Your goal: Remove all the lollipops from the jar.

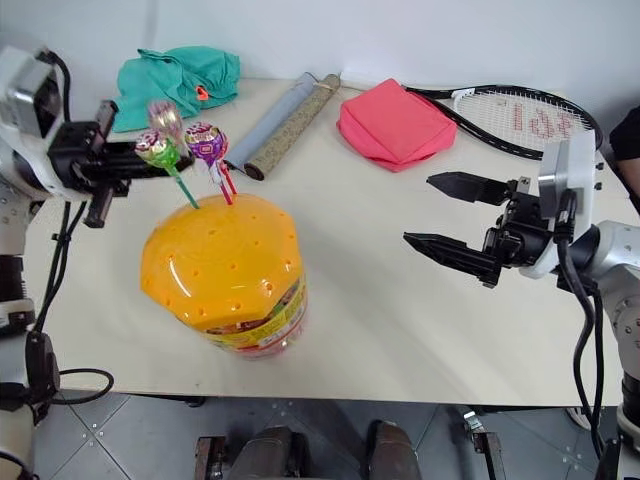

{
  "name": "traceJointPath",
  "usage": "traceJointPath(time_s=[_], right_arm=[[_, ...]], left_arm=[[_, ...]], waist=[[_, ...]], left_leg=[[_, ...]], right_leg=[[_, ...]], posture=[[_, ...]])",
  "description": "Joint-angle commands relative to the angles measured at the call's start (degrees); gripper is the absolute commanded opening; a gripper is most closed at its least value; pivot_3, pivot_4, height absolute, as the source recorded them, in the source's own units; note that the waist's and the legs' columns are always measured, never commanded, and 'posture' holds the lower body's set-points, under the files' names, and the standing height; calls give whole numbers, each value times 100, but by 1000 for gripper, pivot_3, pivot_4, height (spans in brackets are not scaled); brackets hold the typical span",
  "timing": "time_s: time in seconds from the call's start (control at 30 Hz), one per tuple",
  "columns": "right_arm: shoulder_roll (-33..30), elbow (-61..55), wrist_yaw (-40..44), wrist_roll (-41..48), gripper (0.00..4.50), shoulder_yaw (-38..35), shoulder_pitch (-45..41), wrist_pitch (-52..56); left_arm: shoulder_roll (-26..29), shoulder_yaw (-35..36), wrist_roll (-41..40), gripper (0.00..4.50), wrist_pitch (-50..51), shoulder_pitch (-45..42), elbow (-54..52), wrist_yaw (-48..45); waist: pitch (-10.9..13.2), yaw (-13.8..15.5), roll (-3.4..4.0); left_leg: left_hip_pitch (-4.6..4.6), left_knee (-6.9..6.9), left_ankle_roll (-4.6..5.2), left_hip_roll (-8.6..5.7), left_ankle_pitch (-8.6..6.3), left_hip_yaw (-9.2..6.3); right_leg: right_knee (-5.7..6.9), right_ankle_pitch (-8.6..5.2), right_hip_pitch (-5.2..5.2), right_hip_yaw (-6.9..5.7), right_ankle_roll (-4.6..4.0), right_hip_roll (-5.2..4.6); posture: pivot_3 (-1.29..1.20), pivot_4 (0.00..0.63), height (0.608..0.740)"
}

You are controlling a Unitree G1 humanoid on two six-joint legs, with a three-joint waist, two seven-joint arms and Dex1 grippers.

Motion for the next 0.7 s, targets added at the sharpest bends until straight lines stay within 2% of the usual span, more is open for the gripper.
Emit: traceJointPath(time_s=[0.03,0.23,0.3,0.37,0.5,0.7], right_arm=[[-15,22,34,57,4500,-123,-137,-95],[3,157,189,125,4500,-47,-297,-92],[48,116,202,299,4500,22,-374,40],[74,70,221,390,4500,98,-414,123],[195,190,214,272,4500,286,-548,56],[341,228,214,204,4500,429,-598,39]], left_arm=[[167,374,-143,30,143,-226,-220,402],[619,554,473,30,444,-110,-13,1647],[936,303,1013,30,1708,60,187,2786],[1051,314,1241,30,2333,369,131,3440],[1107,294,1404,30,3113,1112,-257,3992],[1318,-370,1770,30,4226,1730,-570,4467]], waist=[[0,-5,0],[1,-9,-2],[1,-10,-2],[1,-15,-1],[10,-18,-19],[10,22,-40]], left_leg=[[0,-1,0,0,0,0],[0,-1,0,1,0,-2],[2,-4,0,1,0,-1],[9,-10,0,-1,0,-2],[5,-8,0,2,0,1],[-2,-5,0,-1,0,-3]], right_leg=[[0,0,0,-1,0,0],[2,0,0,-1,0,0],[3,0,-2,-1,0,0],[4,0,-2,7,0,0],[12,-1,-7,7,-2,1],[14,-1,-10,6,-2,0]], posture=[[0,150,740],[0,150,740],[0,150,740],[0,150,740],[0,150,740],[0,150,740]])
